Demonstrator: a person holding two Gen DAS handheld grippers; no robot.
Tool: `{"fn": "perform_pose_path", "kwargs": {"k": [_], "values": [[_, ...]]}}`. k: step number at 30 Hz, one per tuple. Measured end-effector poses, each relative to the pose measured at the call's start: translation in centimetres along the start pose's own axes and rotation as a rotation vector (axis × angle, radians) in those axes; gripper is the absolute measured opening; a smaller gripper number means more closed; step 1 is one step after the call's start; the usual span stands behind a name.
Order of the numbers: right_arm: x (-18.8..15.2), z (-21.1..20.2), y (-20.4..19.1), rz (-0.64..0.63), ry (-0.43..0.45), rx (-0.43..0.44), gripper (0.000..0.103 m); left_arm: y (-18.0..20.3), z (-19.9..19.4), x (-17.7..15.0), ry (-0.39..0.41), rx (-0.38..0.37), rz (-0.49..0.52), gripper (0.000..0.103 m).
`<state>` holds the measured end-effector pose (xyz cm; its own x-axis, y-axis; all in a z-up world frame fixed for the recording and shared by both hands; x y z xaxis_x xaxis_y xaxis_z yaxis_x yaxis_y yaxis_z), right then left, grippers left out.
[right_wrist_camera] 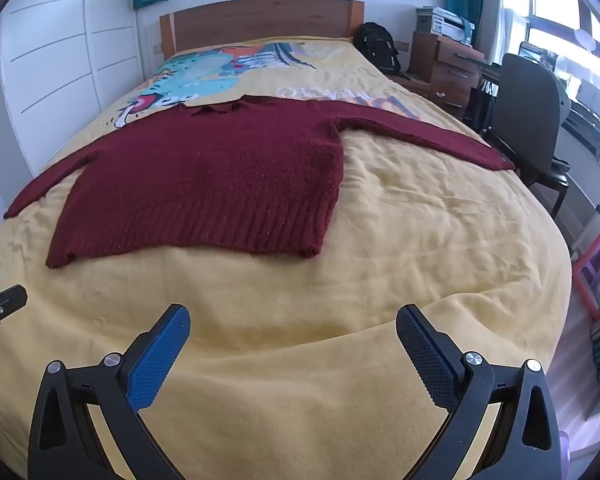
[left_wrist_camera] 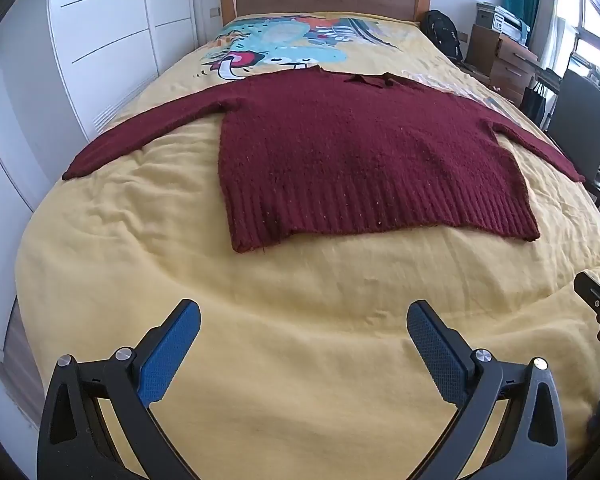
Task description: Fold small clothes
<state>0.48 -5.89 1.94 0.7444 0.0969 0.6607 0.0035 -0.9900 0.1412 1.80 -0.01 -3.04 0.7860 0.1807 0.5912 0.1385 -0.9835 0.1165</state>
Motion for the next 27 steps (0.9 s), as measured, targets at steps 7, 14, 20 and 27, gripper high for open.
{"fn": "perform_pose_path", "kwargs": {"k": [7, 14, 20, 27], "values": [[0.04, 0.14, -0.12, 0.001, -0.002, 0.0, 0.103, 0.31, 0.01, -0.28, -0.001, -0.002, 0.002, 0.102], [-0.02, 0.16, -0.16, -0.001, -0.005, 0.0, 0.103, 0.41, 0.23, -0.25, -0.011, -0.006, 0.0, 0.102], [-0.17, 0.27, -0.22, -0.002, -0.008, -0.001, 0.103, 0.34, 0.28, -0.19, -0.018, -0.015, -0.003, 0.102], [-0.23, 0.44, -0.17, -0.005, -0.011, 0.001, 0.103, 0.22, 0.28, -0.17, -0.025, -0.017, -0.008, 0.102]]}}
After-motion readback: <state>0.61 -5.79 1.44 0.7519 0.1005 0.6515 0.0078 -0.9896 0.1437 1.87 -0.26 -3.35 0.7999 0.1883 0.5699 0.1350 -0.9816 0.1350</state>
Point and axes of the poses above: each gripper's, at about its wrist camera, not at the fingertips, and z roughly the way its jaws point, y to its right, x to its top, the point moved 3 cm from there along z, roughly the way its jaws point, and after that the axes turned 11 degrees about -z, right-handed, at the moved point
